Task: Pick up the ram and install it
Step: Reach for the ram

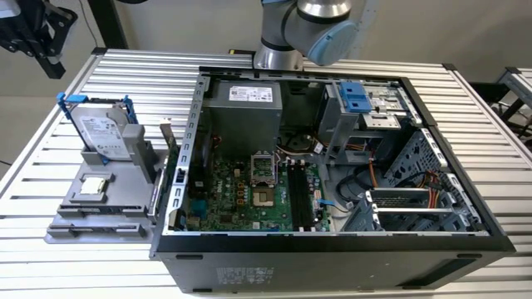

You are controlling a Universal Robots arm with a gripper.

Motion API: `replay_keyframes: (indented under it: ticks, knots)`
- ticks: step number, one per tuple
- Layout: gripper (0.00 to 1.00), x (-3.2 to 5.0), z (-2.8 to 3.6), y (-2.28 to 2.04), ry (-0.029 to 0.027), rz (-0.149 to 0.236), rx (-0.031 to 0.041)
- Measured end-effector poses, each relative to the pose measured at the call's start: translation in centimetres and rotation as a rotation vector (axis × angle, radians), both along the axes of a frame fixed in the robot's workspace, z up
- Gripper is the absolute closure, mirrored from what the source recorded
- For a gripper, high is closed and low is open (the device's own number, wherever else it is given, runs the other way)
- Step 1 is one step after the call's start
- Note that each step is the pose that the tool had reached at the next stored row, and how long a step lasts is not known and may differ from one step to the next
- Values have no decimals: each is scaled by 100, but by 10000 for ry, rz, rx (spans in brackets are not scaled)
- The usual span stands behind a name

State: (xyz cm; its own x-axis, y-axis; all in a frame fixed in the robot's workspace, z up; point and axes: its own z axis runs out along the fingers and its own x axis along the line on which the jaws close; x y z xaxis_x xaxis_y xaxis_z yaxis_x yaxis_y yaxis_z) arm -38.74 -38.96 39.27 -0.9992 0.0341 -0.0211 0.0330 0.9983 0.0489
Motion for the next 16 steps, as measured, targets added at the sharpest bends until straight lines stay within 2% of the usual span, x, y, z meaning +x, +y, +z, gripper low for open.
replay_keyframes:
  ticks: [6, 16]
  knots:
    - [100, 1, -1, -110, 2, 0, 0]
    - [100, 32, -1, -329, 47, 1, 0]
